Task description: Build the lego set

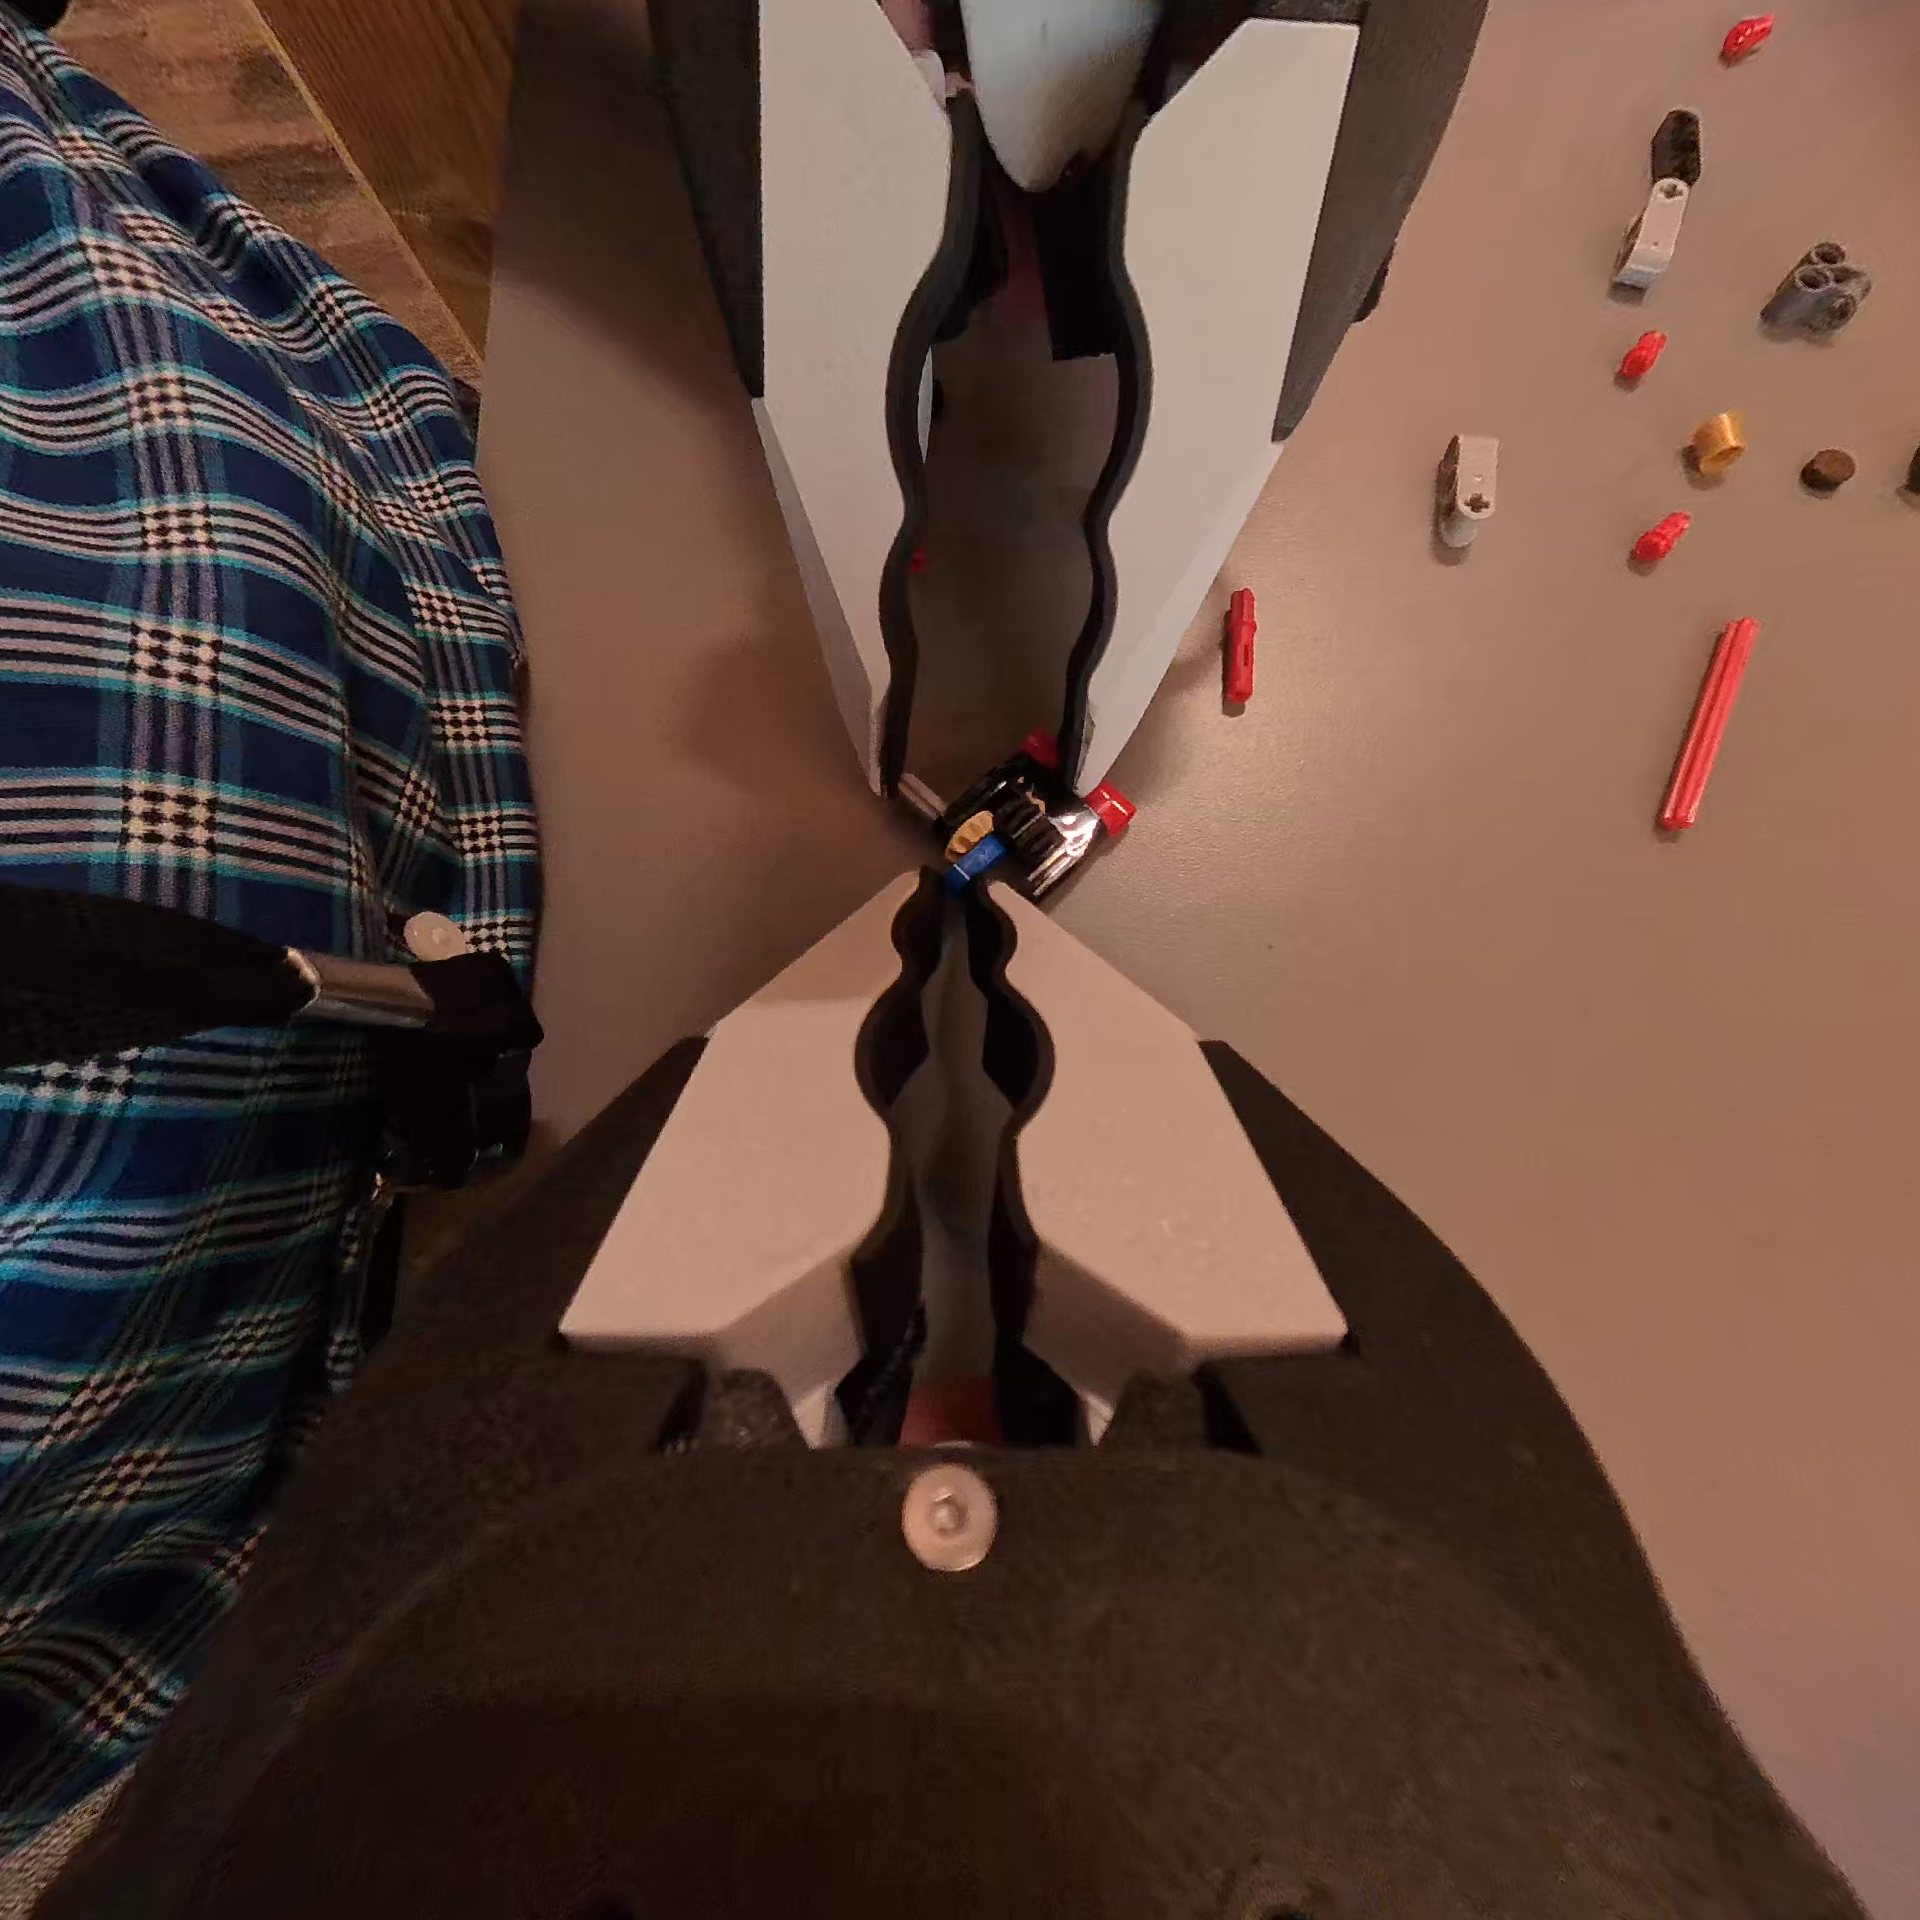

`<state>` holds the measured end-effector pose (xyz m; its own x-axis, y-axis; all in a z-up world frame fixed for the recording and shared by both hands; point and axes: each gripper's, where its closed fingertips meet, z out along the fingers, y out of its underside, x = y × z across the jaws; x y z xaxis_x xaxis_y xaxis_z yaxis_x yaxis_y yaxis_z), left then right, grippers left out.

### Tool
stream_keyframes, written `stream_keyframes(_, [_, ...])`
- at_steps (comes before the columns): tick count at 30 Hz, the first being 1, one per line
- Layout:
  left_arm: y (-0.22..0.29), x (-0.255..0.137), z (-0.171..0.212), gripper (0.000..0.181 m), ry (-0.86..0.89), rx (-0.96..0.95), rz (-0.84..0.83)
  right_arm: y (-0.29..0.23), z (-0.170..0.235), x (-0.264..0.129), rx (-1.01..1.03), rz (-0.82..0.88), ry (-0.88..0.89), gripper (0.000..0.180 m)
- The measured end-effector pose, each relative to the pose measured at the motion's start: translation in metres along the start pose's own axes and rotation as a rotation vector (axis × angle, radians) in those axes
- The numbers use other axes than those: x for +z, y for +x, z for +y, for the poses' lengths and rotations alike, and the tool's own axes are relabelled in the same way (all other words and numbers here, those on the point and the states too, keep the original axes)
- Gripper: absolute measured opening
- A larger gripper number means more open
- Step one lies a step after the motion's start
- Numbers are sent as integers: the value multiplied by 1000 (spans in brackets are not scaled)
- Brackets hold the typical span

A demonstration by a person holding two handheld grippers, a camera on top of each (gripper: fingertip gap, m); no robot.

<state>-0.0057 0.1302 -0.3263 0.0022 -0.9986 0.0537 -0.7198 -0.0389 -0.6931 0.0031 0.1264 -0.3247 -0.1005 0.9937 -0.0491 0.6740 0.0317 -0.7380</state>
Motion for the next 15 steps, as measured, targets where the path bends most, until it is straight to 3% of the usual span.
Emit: stream_keyframes(15, [-1,0,-1,29,3,-51,41,0,0,1,-82,18,1,2])
